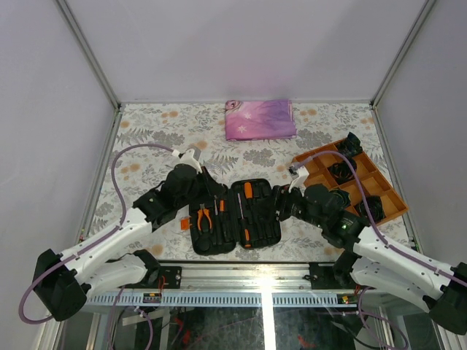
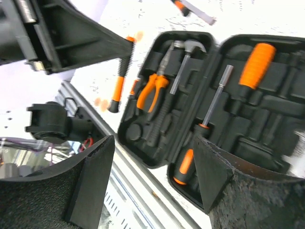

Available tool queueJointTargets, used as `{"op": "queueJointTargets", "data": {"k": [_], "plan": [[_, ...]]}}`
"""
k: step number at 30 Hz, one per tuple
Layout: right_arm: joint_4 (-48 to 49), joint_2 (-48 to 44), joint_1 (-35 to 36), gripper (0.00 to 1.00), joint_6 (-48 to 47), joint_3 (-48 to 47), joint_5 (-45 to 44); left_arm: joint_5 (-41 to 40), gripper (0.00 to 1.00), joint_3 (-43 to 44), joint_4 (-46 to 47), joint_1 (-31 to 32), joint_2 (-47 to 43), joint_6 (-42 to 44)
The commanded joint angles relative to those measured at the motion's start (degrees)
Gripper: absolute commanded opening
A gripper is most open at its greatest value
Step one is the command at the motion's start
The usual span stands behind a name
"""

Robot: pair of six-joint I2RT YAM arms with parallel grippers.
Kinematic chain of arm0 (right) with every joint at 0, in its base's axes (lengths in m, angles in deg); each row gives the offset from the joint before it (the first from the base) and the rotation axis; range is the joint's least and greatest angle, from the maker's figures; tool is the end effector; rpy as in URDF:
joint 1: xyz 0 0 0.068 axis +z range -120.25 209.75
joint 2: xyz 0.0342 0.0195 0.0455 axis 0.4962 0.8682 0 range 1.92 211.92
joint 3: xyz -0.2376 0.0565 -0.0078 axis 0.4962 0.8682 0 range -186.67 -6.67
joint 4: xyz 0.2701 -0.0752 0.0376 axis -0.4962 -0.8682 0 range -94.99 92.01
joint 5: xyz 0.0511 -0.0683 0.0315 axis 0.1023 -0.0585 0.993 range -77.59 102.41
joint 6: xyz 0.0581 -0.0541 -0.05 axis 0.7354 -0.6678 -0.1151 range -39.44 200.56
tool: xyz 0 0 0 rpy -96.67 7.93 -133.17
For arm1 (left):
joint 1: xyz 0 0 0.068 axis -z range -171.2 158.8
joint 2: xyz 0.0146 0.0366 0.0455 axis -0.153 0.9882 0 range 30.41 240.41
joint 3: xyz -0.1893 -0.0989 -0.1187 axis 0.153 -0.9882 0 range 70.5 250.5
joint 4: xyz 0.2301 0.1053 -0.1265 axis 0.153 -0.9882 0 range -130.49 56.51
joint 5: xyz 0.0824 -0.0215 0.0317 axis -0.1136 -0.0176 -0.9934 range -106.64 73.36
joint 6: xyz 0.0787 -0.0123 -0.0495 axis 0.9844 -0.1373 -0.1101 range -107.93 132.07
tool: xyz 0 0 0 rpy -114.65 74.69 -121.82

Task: Sort the tools into containers
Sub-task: Pick up the screwdriver from the center of the board.

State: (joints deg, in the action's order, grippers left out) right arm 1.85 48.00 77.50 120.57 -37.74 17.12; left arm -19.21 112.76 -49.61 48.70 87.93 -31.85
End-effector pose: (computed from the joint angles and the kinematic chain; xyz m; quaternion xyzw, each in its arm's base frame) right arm 0.1861 0.2151 0.2295 -0.0785 0.7902 0.4443 0.4149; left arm 0.2354 -0.1916 0.2162 -0.0416 0.8708 -0.3124 0.3773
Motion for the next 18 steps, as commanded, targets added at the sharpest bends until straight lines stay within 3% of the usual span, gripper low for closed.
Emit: {"op": "queueJointTargets", "data": {"k": [1,9,18], "plan": [[17.3,0.5,2.8,0.73,3.9,3.7,1.2,4.2,0.00,-2.3,11.6,2.0,-1.2,-0.1],[29.9,5.4,4.0,0.73,6.9,6.3,4.0,7.0,0.00,-3.8,16.2,3.4,-1.1,-1.7],[36.9,13.4,5.2,0.65,10.6,5.9,3.6,7.2,0.00,-4.4,19.2,5.4,-1.1,-3.8]]}}
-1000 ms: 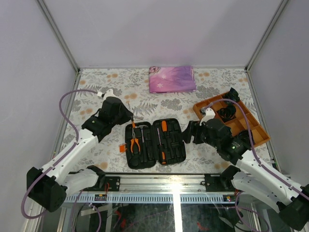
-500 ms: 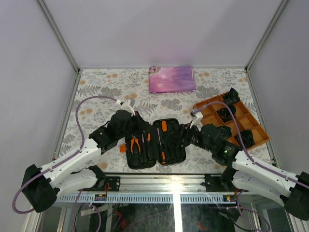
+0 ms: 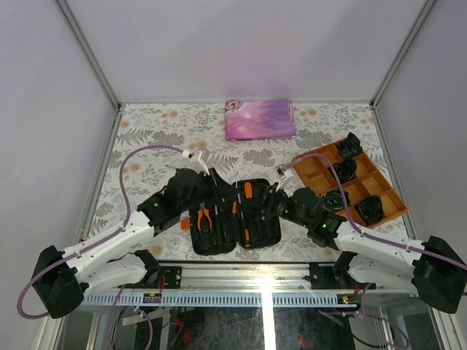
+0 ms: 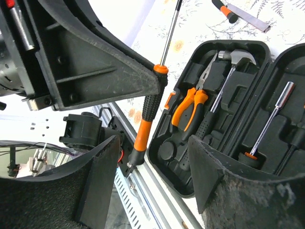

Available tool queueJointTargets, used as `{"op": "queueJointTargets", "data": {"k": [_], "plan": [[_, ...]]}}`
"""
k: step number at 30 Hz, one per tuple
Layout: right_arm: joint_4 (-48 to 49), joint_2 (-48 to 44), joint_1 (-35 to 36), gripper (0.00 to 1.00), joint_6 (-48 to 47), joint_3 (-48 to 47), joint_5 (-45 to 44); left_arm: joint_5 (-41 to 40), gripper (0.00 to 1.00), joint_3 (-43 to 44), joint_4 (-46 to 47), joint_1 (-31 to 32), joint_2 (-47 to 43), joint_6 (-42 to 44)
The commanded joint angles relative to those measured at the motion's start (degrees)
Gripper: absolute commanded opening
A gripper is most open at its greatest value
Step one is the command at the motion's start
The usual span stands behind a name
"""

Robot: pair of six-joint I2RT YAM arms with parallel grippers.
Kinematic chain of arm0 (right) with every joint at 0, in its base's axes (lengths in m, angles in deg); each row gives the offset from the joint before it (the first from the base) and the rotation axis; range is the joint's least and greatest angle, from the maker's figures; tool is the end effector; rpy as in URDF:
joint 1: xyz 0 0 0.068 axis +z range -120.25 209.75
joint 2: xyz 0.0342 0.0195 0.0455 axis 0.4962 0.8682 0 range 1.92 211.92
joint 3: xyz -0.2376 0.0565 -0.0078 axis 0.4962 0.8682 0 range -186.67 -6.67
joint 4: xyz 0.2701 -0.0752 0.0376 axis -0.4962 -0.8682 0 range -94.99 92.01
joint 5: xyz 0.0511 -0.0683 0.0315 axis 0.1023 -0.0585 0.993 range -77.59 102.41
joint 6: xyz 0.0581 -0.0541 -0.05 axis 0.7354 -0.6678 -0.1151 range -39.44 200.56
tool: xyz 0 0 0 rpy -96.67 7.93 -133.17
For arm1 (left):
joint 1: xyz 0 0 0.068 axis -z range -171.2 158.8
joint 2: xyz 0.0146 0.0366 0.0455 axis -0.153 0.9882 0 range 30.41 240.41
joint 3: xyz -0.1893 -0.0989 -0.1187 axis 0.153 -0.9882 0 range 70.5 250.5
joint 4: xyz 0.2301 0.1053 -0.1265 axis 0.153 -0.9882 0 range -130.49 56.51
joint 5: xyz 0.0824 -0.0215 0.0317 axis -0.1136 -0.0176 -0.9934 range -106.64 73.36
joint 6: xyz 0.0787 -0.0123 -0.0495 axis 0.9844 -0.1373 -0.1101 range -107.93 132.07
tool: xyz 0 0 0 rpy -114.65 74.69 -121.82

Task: Sort the tools into containers
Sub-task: Pick up the screwdriver from the center of the board, then place the screwdriver in the storage box.

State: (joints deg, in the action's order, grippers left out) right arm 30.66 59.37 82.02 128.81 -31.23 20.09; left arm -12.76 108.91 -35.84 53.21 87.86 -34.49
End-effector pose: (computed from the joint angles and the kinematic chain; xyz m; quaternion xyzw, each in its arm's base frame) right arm 0.1801 0.2510 0.2044 -0.0712 0.7292 0.5534 0.3962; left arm 0.2205 -0.2237 0.2228 0.0036 0.8258 -0.4213 0.3750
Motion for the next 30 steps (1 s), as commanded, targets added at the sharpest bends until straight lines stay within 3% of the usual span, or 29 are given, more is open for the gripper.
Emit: {"op": "queueJointTargets", "data": {"k": [1,8,19,25,30], "plan": [[8.8,2.7,0.8,0.64,2.6,-0.6,0.8,0.9,0.00,-0.7,5.5,1.1,-1.0,-1.3],[12.3,6.7,0.8,0.54,3.5,-1.4,2.0,0.6,0.00,-2.0,6.7,1.6,-1.4,-2.2],[13.3,7.2,0.8,0.20,4.7,-0.5,0.6,-0.2,0.00,-2.3,6.1,1.6,-1.7,-2.7],[9.0,5.0,0.7,0.11,4.0,-0.4,-1.7,-1.3,0.11,-2.0,4.8,1.6,-2.7,-2.4],[3.3,2.4,0.8,0.06,3.0,-0.5,-4.7,-3.4,0.27,-1.0,1.7,1.6,-4.0,-1.3]]}}
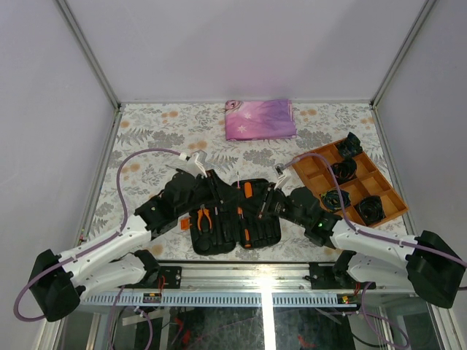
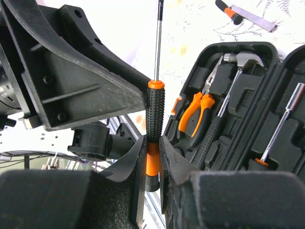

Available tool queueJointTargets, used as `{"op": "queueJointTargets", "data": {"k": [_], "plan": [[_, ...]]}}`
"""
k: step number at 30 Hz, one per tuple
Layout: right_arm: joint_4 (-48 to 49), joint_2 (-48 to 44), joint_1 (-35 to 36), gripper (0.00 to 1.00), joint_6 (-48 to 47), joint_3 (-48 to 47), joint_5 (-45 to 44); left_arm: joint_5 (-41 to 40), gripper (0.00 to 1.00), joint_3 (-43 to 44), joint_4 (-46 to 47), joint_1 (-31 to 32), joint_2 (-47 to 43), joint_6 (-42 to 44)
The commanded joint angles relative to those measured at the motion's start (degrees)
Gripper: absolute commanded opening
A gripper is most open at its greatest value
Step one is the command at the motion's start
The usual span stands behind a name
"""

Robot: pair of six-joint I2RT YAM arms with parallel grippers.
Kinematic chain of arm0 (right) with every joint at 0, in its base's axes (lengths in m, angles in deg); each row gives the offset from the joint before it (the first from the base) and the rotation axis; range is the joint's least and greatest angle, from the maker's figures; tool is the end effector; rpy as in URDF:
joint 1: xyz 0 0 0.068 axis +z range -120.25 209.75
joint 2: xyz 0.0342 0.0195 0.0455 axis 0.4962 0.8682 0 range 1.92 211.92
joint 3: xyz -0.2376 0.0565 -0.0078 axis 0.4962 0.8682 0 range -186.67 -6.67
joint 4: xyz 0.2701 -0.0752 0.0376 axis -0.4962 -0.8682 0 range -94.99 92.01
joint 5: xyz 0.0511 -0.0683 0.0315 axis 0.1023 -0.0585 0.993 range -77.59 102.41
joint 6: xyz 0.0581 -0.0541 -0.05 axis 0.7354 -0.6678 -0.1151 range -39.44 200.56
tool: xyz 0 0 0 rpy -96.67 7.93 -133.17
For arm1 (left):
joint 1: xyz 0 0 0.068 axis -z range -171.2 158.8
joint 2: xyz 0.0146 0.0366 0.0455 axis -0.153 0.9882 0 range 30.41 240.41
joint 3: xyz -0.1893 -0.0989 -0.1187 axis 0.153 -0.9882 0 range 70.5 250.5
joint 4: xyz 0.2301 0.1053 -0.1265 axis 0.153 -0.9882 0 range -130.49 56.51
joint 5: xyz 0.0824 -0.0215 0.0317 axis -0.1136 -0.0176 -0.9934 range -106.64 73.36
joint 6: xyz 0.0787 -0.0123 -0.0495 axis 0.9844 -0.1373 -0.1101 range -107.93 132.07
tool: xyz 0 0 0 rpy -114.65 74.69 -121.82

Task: Sort the tools into containers
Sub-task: Place the screwdriver in the storage box.

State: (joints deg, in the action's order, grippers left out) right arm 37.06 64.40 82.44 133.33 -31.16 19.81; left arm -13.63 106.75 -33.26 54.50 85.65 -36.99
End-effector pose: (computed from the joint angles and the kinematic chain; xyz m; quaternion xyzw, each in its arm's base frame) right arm 0.1838 0.2590 0.1957 -0.0439 0.7236 0.5752 0.3789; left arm 0.2129 -0.2242 0.2248 -0.0086 0.8127 -0.4429 0.3785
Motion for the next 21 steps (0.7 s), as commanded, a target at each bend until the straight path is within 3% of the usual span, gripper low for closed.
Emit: {"op": "queueJointTargets", "data": {"k": [1,7,14,21], "plan": [[-4.7,-3.1,0.4,0.05,-2.0,-0.7,-5.1,-3.0,0.30,1.3,-1.7,0.3,-2.1,1.4],[-17.4,-6.7,0.3,0.03,-5.1,-2.8,-9.8,-7.8,0.40,1.9,-7.5,0.3,-4.2,2.8],[-35.6,-8.2,0.3,0.03,-8.1,-6.4,-12.1,-14.4,0.44,2.6,-16.6,0.1,-4.7,4.0],[-40.9,-6.1,0.4,0.05,-7.3,-4.2,-10.1,-18.1,0.45,1.4,-20.9,-0.1,-3.7,3.6]]}}
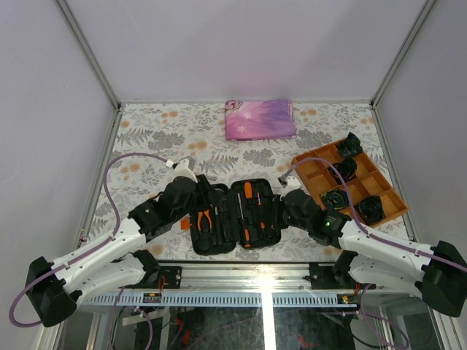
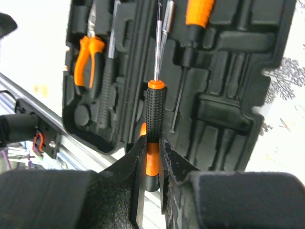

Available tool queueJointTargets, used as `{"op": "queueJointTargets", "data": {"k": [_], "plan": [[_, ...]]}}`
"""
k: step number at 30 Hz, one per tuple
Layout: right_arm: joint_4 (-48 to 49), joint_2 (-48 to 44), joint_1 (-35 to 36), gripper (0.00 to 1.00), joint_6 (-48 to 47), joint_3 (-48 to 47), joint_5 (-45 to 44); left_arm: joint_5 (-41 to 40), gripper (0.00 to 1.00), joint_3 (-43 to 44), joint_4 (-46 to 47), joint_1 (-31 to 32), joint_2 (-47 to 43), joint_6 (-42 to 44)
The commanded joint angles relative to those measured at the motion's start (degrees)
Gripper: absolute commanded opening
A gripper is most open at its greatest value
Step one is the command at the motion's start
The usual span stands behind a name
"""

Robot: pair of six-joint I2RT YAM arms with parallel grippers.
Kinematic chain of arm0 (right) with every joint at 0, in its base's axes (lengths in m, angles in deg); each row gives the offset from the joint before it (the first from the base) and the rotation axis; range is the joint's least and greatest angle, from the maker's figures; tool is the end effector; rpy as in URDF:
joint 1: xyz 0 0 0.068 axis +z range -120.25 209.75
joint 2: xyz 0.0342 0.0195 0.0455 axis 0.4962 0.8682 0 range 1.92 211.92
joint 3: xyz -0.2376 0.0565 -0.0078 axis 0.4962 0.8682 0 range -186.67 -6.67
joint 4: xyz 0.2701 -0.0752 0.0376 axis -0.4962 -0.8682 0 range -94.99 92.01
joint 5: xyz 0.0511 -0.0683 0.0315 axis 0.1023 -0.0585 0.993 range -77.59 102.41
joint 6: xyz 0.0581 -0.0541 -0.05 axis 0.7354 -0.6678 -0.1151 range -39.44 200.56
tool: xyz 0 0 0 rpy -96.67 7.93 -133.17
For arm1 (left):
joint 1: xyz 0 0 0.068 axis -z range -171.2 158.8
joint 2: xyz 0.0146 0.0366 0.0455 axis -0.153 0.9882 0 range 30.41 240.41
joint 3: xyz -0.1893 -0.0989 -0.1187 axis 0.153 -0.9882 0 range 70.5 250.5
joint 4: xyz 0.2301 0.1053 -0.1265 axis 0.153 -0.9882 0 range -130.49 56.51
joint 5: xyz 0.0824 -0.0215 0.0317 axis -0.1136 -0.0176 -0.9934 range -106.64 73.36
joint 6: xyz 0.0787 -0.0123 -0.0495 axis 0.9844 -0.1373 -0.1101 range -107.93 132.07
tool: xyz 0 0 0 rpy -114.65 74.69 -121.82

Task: Sort the tools into containers
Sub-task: Place the screwdriver in the storage box.

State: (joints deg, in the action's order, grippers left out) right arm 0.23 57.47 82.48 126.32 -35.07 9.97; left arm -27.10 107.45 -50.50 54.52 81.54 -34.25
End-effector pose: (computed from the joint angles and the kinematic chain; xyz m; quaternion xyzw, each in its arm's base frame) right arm 0.1796 0.2300 0.1613 -0.0415 0.8602 0.3728 0.3454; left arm 0.2078 -0.1908 0.2073 -0.0493 0.8673 -0.2967 0.3967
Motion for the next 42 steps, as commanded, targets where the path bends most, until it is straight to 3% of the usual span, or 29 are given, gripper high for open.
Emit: {"op": "queueJointTargets", "data": {"k": [1,28,38,42], "plan": [[-4.2,1.2,0.3,0.05,0.0,0.1,-0.2,-5.1,0.45,0.6,-4.4,-0.1,0.8,0.6],[-3.0,8.6,1.1,0.07,2.1,1.4,-1.3,-4.9,0.45,-1.3,-4.9,-0.3,2.5,-1.3],[-5.1,8.8,1.2,0.28,2.1,0.9,-2.3,-4.0,0.45,-1.7,-4.0,-0.3,3.2,-1.5],[-6.0,7.8,1.2,0.32,2.1,0.7,-2.7,-4.2,0.45,-1.9,-4.0,-0.3,3.2,-1.5]]}}
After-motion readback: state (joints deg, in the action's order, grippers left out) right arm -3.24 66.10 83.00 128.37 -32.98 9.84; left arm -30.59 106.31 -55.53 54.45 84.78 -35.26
